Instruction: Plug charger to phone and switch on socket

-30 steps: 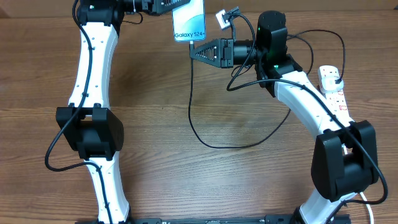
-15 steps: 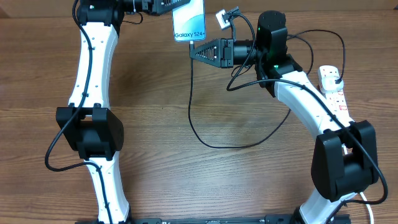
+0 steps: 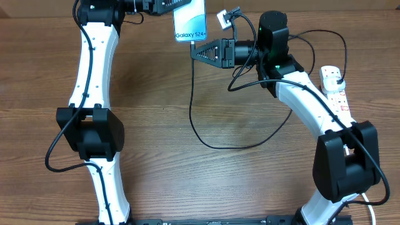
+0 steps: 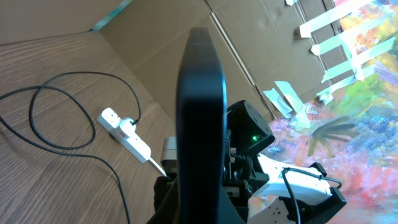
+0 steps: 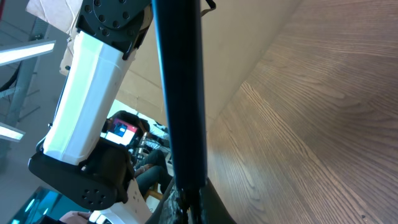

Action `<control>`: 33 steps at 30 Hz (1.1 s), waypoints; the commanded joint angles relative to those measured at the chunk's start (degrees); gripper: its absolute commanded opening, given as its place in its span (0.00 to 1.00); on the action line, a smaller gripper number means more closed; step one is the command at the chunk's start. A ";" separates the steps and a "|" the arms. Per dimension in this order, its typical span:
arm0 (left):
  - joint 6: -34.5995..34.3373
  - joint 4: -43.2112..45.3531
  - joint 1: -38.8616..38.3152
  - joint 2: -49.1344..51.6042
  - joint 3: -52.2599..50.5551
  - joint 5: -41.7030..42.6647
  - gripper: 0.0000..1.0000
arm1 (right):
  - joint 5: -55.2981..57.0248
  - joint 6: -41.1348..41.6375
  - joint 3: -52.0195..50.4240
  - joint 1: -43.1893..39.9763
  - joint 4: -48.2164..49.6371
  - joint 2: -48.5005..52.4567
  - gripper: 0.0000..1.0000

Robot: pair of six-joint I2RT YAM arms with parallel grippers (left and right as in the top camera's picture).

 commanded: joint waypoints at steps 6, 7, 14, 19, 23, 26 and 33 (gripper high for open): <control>1.57 0.22 -0.02 -0.66 0.50 0.70 0.04 | 0.35 -0.02 1.88 -0.26 0.15 -1.33 0.04; 1.57 0.24 -0.02 -0.66 0.50 0.68 0.04 | 0.35 -0.02 1.88 -0.13 0.15 -1.36 0.04; 1.55 0.24 -0.02 -0.66 0.50 0.72 0.04 | 1.05 -0.02 1.88 -0.04 0.13 -1.36 0.04; 1.55 0.22 -0.02 -0.66 0.50 0.72 0.04 | 1.31 -0.04 1.88 0.72 0.15 -1.33 0.04; 1.57 0.22 -0.02 -0.66 0.50 0.72 0.04 | 1.40 -0.02 1.88 0.70 0.15 -1.33 0.04; 1.57 0.22 -0.02 -0.66 0.50 0.72 0.04 | 1.38 -0.02 2.10 0.70 0.13 -1.33 0.04; 1.57 0.22 -0.02 -0.66 0.50 0.74 0.04 | 1.36 -0.04 2.95 0.70 -0.11 -1.33 0.04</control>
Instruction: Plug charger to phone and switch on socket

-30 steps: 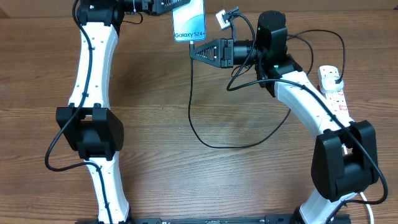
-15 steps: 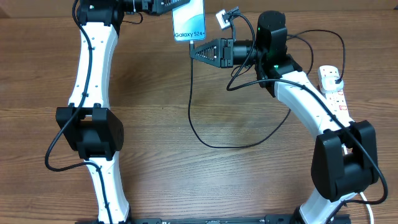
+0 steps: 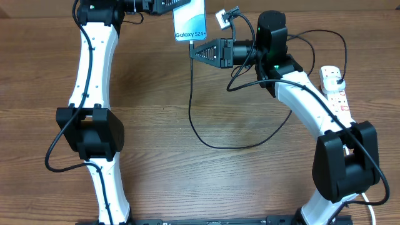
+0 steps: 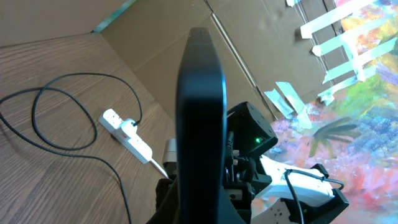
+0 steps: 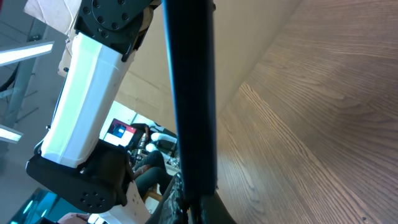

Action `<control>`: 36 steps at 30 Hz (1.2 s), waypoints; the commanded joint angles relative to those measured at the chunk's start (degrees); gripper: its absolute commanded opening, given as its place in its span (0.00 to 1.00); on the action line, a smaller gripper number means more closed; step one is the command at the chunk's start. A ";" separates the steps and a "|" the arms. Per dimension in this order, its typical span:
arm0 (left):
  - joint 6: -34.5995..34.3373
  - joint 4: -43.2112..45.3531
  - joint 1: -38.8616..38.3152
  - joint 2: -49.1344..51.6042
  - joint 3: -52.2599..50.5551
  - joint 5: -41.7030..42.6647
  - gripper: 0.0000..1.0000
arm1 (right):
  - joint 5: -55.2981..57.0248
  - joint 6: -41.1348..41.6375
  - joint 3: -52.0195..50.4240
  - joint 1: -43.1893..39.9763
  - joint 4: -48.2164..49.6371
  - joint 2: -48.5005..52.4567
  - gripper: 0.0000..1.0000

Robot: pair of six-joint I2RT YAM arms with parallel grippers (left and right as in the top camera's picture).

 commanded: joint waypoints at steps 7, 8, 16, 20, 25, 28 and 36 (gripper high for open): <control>1.36 0.22 -0.04 -0.66 0.50 1.18 0.04 | 0.59 -0.04 2.49 0.26 0.28 -1.33 0.04; 1.36 0.22 -0.09 -0.66 0.50 1.18 0.04 | 0.59 -0.04 2.49 0.28 0.24 -1.33 0.04; 1.38 0.22 -0.81 -0.66 0.50 1.22 0.04 | 0.50 -0.04 2.49 0.22 0.09 -1.33 0.04; 1.38 0.22 -0.81 -0.66 0.50 1.22 0.04 | 0.52 -0.02 2.49 0.22 0.09 -1.33 0.04; 1.38 0.22 -0.83 -0.66 0.50 1.20 0.04 | 0.55 1.05 2.49 0.22 0.07 -1.33 0.04; 1.40 0.22 -0.83 -0.66 0.50 1.22 0.04 | 0.55 1.07 2.49 0.22 0.07 -1.33 0.04; 1.38 0.22 -0.83 -0.66 0.50 1.62 0.04 | 0.57 1.46 2.49 0.00 0.11 -1.33 0.04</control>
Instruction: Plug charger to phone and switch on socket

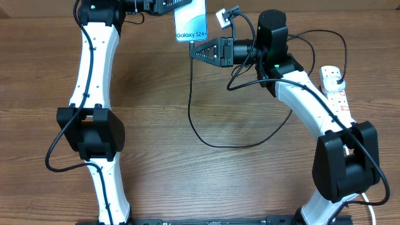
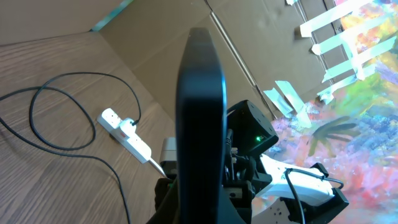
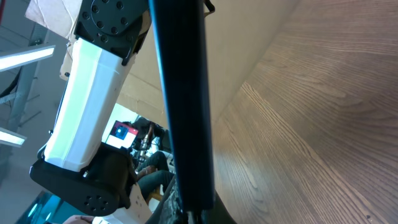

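The phone point(image 1: 190, 22), a white "Galaxy S24+" screen, hangs at the table's far edge with my left gripper point(image 1: 179, 5) shut on its upper end. Just under its lower edge my right gripper point(image 1: 194, 52) is shut on the charger plug, whose black cable point(image 1: 219, 145) loops down across the table and back up to the white power strip point(image 1: 334, 87) at the right. In the right wrist view the phone point(image 3: 183, 106) stands edge-on right above the plug point(image 3: 194, 215); whether the plug is seated is hidden. The left wrist view shows the phone's dark edge point(image 2: 201, 112) and the power strip point(image 2: 127, 135).
A small white tag and black wires point(image 1: 224, 17) sit on the right arm beside the phone. Cardboard walls point(image 2: 161, 43) border the back of the wooden table point(image 1: 187, 181). The right arm's own cable hangs near its wrist point(image 1: 247, 65).
Almost nothing has moved. In the right wrist view the phone's edge sits slightly further left and reaches a touch lower onto the plug. Both grippers keep their holds.
At the oldest moment the left gripper held the phone at the far edge and the right gripper held the plug just below it. Over the three moments the plug and phone shifted only slightly against each other, and both stay end to end now.
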Action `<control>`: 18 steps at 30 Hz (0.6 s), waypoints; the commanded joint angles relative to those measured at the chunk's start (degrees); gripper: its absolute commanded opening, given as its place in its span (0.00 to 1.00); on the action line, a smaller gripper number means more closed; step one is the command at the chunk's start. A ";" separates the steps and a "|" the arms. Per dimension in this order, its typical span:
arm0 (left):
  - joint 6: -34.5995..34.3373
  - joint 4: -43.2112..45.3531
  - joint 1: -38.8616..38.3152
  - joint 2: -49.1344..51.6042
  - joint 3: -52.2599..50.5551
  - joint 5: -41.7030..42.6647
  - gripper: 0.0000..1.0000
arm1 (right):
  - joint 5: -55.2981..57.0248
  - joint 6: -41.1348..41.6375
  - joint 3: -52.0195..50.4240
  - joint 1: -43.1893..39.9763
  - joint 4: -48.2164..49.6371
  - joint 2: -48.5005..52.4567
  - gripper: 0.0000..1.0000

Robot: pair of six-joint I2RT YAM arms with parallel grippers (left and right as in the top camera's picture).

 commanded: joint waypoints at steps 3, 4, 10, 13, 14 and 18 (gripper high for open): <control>1.36 0.22 -0.46 -0.66 0.50 1.57 0.04 | 0.52 0.22 2.14 -0.83 0.50 -1.33 0.04; 1.36 0.22 -0.46 -0.66 0.50 1.57 0.04 | 0.55 0.24 2.14 -1.03 0.50 -1.33 0.04; 1.36 0.22 -0.46 -0.66 0.50 1.57 0.04 | 0.52 0.22 2.43 -1.18 0.70 -1.33 0.04; 1.36 0.20 -0.46 -0.66 0.50 1.60 0.04 | 0.52 0.22 3.43 -1.25 0.70 -1.33 0.04; 1.33 0.20 -0.46 -0.66 0.50 1.60 0.04 | 0.52 0.22 3.82 -1.25 0.70 -1.33 0.04; 1.33 0.17 -0.46 -0.66 0.50 1.68 0.04 | 0.63 0.15 4.04 -1.29 0.70 -1.33 0.04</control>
